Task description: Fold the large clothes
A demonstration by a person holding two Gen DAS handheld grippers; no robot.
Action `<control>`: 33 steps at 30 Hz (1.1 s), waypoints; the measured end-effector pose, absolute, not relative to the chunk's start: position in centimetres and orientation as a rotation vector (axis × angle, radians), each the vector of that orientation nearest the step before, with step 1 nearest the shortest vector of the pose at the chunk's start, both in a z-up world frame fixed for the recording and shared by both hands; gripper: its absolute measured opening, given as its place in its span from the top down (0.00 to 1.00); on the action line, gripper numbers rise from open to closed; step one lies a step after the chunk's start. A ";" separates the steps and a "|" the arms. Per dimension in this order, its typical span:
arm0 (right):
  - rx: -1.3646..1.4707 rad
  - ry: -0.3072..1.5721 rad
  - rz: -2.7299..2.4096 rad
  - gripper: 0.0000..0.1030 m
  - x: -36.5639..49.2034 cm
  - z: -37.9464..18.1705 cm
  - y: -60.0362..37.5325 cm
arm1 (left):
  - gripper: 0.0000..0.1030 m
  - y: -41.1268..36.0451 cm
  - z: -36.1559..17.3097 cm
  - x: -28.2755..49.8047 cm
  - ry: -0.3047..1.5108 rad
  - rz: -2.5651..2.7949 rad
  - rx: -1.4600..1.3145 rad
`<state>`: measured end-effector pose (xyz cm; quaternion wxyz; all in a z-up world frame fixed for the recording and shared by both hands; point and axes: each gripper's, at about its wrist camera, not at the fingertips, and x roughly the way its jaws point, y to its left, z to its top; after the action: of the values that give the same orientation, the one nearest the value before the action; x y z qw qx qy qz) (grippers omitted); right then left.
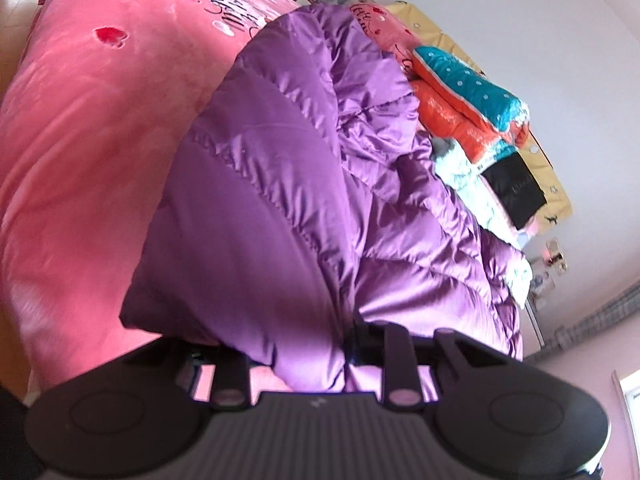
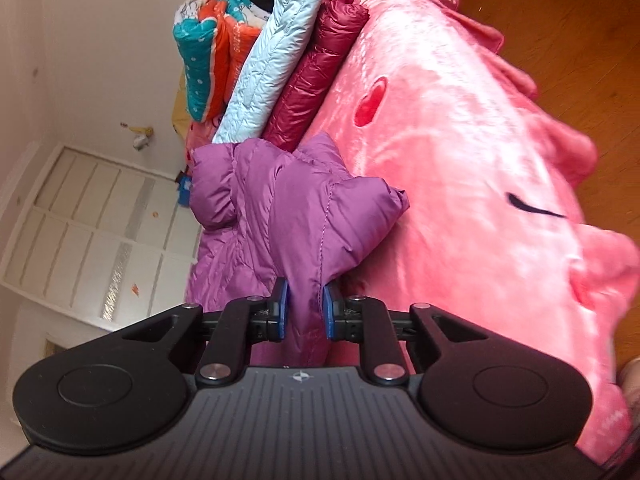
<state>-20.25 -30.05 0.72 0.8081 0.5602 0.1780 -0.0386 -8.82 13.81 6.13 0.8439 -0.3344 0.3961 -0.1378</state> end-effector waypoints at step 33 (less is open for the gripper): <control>0.178 0.186 -0.132 0.00 -24.1 19.3 -21.6 | 0.14 9.8 19.4 -10.3 0.423 -0.476 -0.097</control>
<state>-24.13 -21.57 19.35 0.9895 0.0888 0.0927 -0.0660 -10.26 9.82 19.35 0.9486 -0.0476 0.2078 -0.2338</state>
